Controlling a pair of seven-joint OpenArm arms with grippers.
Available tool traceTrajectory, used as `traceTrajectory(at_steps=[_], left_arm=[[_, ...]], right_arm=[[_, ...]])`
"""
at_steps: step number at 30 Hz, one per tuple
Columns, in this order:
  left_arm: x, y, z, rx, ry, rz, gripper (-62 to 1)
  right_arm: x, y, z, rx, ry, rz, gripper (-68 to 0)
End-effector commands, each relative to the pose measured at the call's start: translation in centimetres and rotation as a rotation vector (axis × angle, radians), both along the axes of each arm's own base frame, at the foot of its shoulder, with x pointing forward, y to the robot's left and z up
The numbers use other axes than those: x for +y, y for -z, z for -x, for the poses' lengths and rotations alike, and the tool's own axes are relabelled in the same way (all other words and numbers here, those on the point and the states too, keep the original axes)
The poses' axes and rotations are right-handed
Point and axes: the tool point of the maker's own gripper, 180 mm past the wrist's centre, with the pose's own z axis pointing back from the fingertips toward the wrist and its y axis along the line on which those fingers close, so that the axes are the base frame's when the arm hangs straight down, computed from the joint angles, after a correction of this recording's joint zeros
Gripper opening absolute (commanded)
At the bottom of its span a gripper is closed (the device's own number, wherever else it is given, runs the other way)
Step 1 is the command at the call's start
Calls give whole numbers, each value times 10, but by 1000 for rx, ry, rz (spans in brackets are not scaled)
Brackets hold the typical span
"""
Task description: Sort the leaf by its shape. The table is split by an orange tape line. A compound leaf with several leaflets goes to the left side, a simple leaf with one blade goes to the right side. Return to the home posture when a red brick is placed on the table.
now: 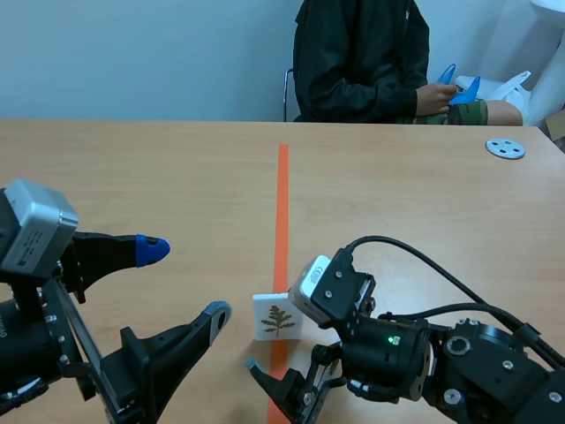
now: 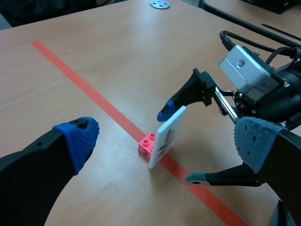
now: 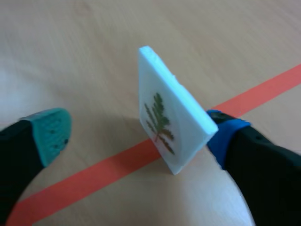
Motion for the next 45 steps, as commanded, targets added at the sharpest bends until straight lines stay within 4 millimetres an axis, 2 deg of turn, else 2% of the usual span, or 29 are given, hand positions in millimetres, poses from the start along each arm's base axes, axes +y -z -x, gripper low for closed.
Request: traceTrajectory(at_steps=[1,3,16,22,24,30,33,36,40,45], left_arm=[[1,-5,-2,-15,-3,17,8],[1,-5,-2,-15,-3,17,8],[1,-5,-2,-15,-4,17,8],[3,-5,-5,-19,-25,10,8],[3,-5,-5,-19,-25,10,8],[3,-5,-5,-19,-25,10,8],[3,-5,-5,-19,-25,10,8],[3,-5,-5,-19,-25,10,8],[3,-5,-5,-19,-25,10,8],[3,-5,-5,-20,-25,10,8]], right_arm=[[2,-9,-9,-29,11,-22,-224],[2,-9,-9,-29,11,-22,-291],[0,-7,-9,-24,16,-9,-523],[0,-7,-10,-28,21,-8,-663],[-1,-9,-11,-33,26,-14,-662],[-5,-32,-24,-72,34,-66,-662],[-16,-41,-36,-95,70,-75,-662],[-36,-50,-51,-100,133,-99,-662],[-72,-63,-73,-95,259,-142,-662],[-131,-80,-94,-109,456,-207,-662]])
